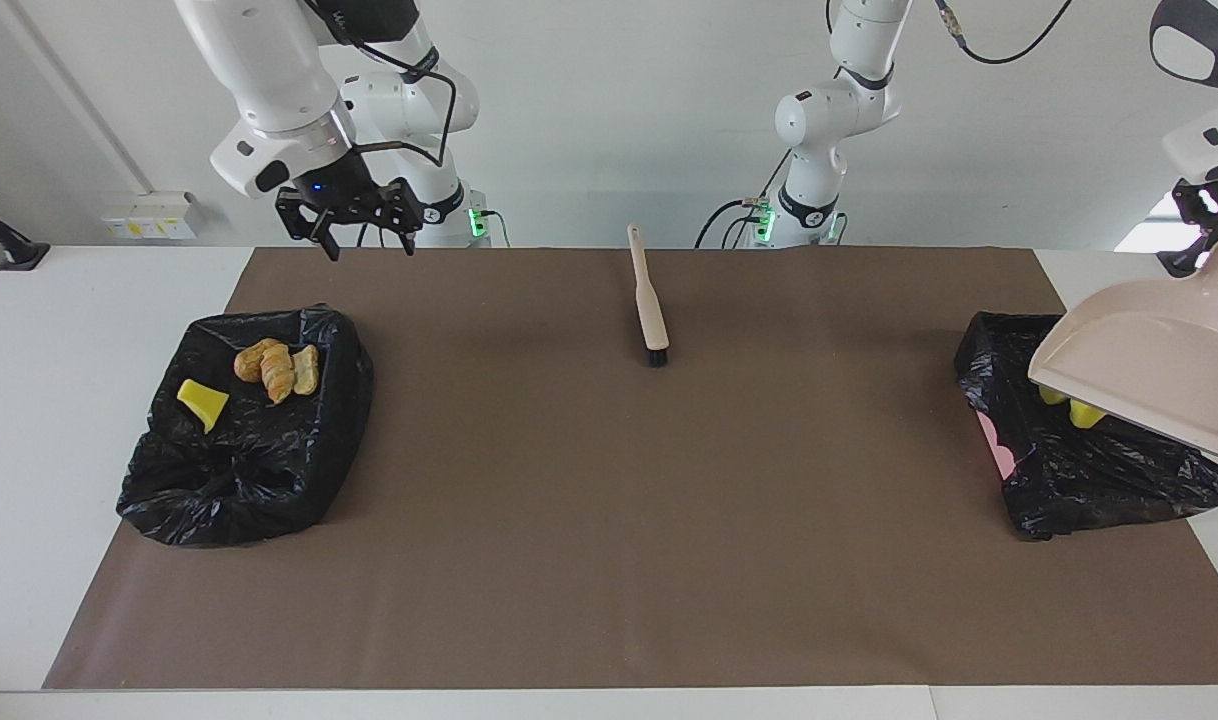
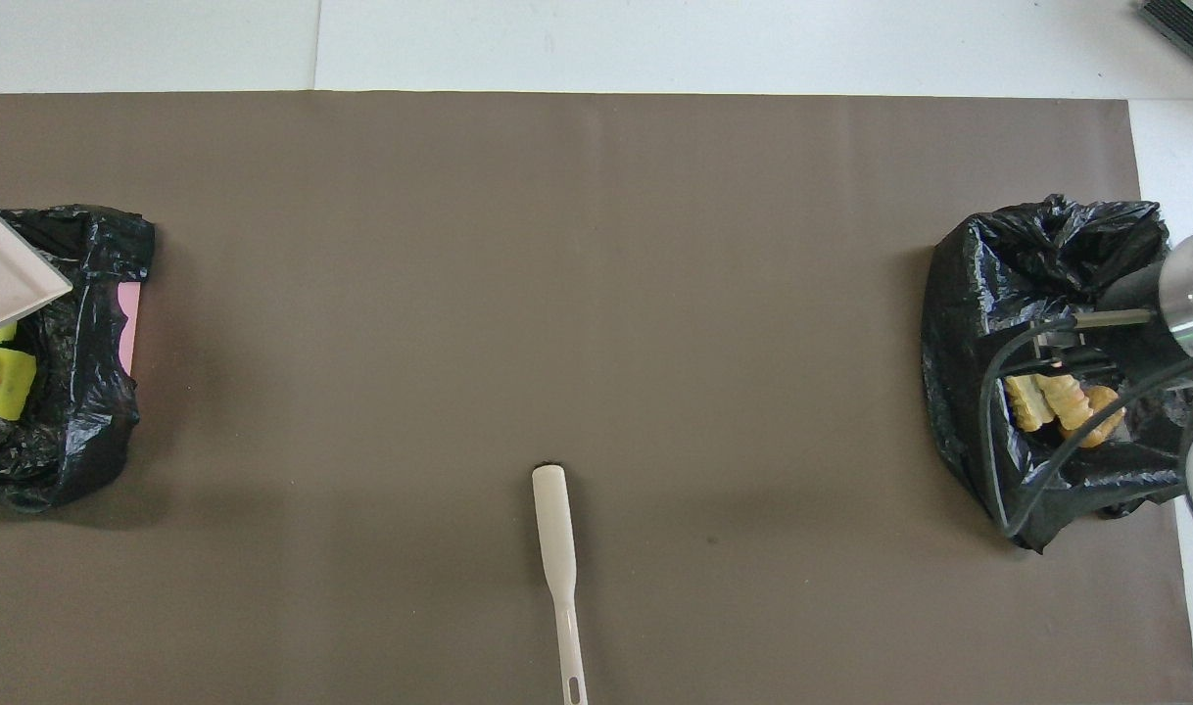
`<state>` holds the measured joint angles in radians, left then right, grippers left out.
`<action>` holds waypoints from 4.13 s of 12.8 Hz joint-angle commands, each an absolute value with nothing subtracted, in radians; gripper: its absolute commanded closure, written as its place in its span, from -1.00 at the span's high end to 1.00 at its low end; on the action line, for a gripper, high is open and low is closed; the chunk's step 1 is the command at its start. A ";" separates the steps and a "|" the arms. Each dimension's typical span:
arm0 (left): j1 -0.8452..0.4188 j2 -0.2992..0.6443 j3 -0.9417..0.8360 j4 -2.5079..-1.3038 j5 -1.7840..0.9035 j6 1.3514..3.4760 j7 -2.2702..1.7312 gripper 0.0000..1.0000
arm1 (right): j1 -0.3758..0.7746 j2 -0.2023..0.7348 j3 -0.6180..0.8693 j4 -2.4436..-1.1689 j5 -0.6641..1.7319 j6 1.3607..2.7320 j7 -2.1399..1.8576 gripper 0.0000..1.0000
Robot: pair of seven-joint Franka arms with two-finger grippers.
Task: Sweep and dump trash in bin
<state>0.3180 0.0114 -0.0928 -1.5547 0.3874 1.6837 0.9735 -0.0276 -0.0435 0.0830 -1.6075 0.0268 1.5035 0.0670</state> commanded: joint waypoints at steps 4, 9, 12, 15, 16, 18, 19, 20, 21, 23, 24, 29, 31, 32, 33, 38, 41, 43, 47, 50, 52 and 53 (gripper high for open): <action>0.154 -0.014 -0.109 -1.658 0.158 1.658 0.417 -1.00 | -0.164 0.013 0.091 -1.481 0.005 1.438 0.003 1.00; -0.067 0.008 -0.107 -1.799 0.020 1.860 0.001 -1.00 | -0.181 0.023 0.086 -1.463 0.018 1.470 0.054 1.00; -0.158 0.063 -0.109 -1.825 -0.018 1.963 -0.038 -1.00 | -0.169 0.023 0.092 -1.463 0.014 1.460 0.051 1.00; -0.271 0.158 -0.107 -1.825 -0.044 2.050 -0.119 -1.00 | -0.166 0.023 0.097 -1.463 0.015 1.463 0.051 1.00; -0.314 0.194 -0.107 -1.824 -0.044 2.106 -0.205 -1.00 | -0.166 0.023 0.097 -1.462 0.015 1.462 0.051 1.00; -0.383 0.227 -0.107 -1.818 -0.044 2.140 -0.238 -1.00 | -0.166 0.023 0.097 -1.462 0.015 1.462 0.051 1.00; -0.408 0.270 -0.106 -1.804 -0.044 2.163 -0.251 -1.00 | -0.166 0.023 0.097 -1.462 0.015 1.462 0.051 1.00; -0.420 0.282 -0.107 -1.798 -0.044 2.186 -0.285 -1.00 | -0.166 0.023 0.097 -1.462 0.015 1.463 0.051 1.00; -0.422 0.287 -0.109 -1.793 -0.044 2.186 -0.297 -1.00 | -0.166 0.023 0.097 -1.462 0.015 1.462 0.051 1.00; -0.469 0.308 -0.107 -1.792 -0.043 2.195 -0.357 -1.00 | -0.166 0.023 0.097 -1.462 0.015 1.462 0.051 1.00; -0.477 0.313 -0.107 -1.790 -0.043 2.206 -0.370 -1.00 | -0.166 0.023 0.097 -1.462 0.015 1.462 0.051 1.00; -0.523 0.344 -0.107 -1.795 -0.040 2.209 -0.423 -1.00 | -0.166 0.023 0.097 -1.462 0.015 1.462 0.051 1.00; -0.529 0.344 -0.107 -1.799 -0.044 2.215 -0.448 -1.00 | -0.166 0.023 0.097 -1.462 0.015 1.462 0.051 1.00; -0.546 0.347 -0.107 -1.807 -0.044 2.235 -0.518 -1.00 | -0.166 0.023 0.097 -1.462 0.015 1.463 0.051 1.00; -0.557 0.348 -0.107 -1.807 -0.044 2.250 -0.605 -0.81 | -0.166 0.023 0.097 -1.462 0.015 1.462 0.051 1.00; -0.537 0.331 -0.098 -1.798 -0.031 2.227 -0.696 1.00 | -0.166 0.023 0.097 -1.462 0.015 1.463 0.051 1.00; -0.468 0.266 -0.078 -1.792 -0.002 2.166 -0.692 1.00 | -0.166 0.023 0.097 -1.462 0.015 1.462 0.051 1.00; -0.404 0.220 -0.066 -1.792 0.035 2.120 -0.674 1.00 | -0.166 0.023 0.097 -1.462 0.015 1.463 0.051 1.00; -0.243 0.120 -0.067 -1.809 0.044 1.978 -0.482 1.00 | -0.166 0.023 0.097 -1.462 0.015 1.462 0.051 1.00; -0.152 0.074 -0.067 -1.824 0.043 1.898 -0.332 1.00 | -0.166 0.023 0.097 -1.462 0.015 1.463 0.051 1.00; -0.092 0.052 -0.067 -1.842 0.044 1.887 -0.235 1.00 | -0.166 0.023 0.097 -1.462 0.015 1.463 0.051 1.00; -0.060 0.035 -0.067 -1.861 0.043 1.885 -0.182 1.00 | -0.166 0.023 0.097 -1.463 0.015 1.463 0.051 1.00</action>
